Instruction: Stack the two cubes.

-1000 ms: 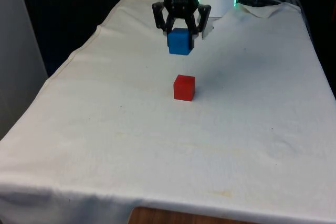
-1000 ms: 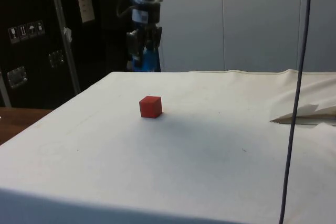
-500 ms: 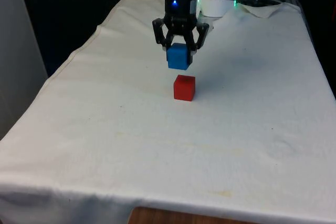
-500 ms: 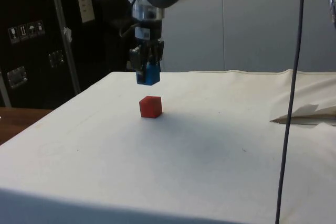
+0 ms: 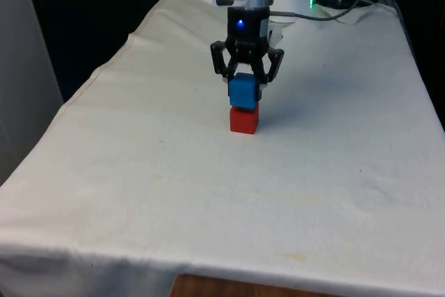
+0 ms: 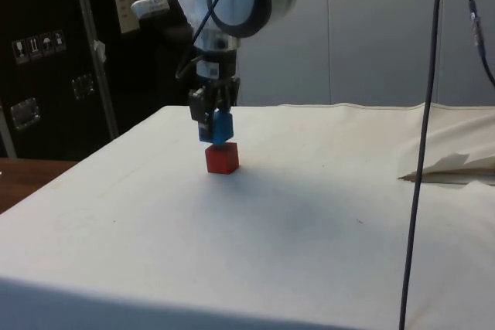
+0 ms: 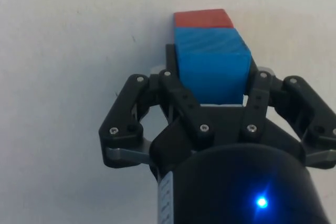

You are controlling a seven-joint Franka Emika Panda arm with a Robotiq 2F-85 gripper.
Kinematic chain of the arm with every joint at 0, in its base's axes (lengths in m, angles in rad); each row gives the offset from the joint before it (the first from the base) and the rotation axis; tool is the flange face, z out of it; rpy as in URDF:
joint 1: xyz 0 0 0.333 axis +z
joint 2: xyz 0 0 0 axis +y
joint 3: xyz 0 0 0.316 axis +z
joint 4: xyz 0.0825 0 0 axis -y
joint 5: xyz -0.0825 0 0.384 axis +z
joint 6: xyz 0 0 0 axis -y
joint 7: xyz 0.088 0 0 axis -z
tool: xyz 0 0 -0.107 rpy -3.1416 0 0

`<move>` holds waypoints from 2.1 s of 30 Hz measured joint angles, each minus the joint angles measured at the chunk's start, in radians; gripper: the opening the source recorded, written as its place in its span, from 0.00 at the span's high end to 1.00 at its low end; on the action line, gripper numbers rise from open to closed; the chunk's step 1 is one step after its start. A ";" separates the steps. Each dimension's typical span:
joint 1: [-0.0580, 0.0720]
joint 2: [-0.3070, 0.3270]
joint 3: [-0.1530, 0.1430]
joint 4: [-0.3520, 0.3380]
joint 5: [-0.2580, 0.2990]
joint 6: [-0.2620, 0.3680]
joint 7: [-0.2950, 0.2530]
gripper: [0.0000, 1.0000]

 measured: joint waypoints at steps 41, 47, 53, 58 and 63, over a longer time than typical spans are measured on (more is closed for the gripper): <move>0.000 0.031 -0.002 0.003 0.000 0.014 0.000 0.39; 0.000 0.031 -0.001 0.003 0.000 0.014 0.000 0.00; 0.000 0.031 -0.001 0.003 0.000 0.014 0.000 0.00; 0.000 0.015 -0.001 0.010 0.000 0.004 0.002 0.00; 0.000 -0.034 -0.003 0.009 0.000 -0.045 0.002 0.00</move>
